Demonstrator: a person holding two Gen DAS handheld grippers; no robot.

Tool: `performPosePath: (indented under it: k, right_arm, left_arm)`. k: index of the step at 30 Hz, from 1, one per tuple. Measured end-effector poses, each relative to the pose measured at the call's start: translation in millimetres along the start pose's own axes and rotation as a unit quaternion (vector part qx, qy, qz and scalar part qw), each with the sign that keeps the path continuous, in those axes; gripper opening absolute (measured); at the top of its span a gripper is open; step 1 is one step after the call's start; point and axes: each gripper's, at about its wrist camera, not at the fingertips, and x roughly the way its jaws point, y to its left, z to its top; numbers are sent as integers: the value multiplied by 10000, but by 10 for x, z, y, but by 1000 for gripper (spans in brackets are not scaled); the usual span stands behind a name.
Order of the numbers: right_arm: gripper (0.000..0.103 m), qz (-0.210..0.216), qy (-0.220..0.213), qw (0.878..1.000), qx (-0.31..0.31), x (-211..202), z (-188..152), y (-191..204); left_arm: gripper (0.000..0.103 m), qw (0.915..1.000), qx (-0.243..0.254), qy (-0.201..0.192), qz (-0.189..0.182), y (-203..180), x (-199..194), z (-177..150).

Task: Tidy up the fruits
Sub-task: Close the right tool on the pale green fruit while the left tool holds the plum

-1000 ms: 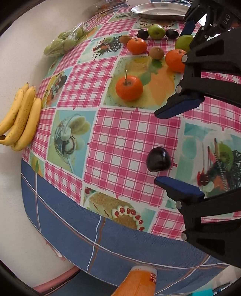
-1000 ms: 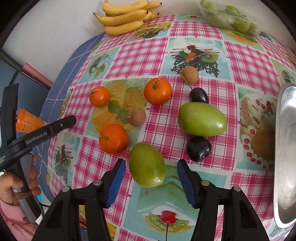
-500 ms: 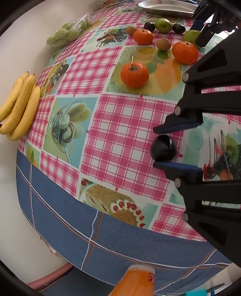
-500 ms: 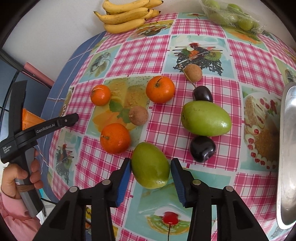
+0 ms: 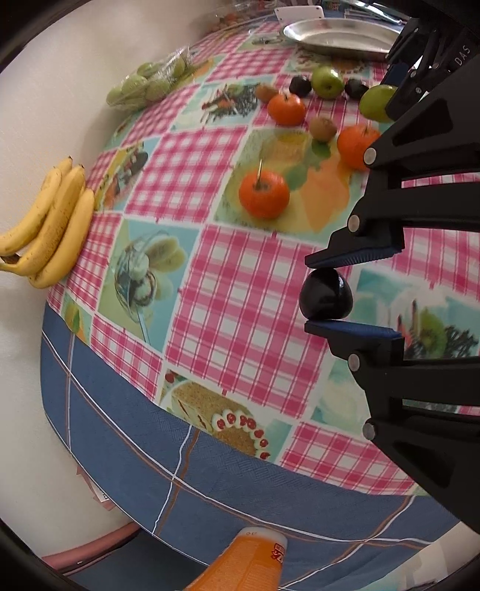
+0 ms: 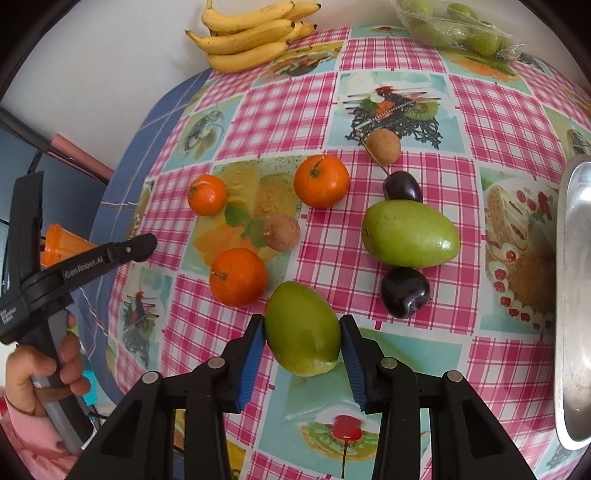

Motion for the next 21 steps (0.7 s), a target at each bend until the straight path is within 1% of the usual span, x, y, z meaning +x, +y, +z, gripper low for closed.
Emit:
performPosePath:
  k: [3,6,14,21]
  right_arm:
    - [43,97,-121,9999,32,-116,5,-11]
    - [43,101,-268,9996,67,-234,15,-30]
    - [43,96,-427,9987,244,-422,27,-184]
    - [43,-144,-662,9971,340,-602,67,-351]
  left_arm:
    - [29,9999,-46,-90,-112,-100,-119,-44]
    - [29,9996,-29,-208,-178,-230,-227,-82]
    - [29,9988,113,-367,-295,-724,-351,-131]
    - [29,9990,150,-344,-240,-1019,-372,-141]
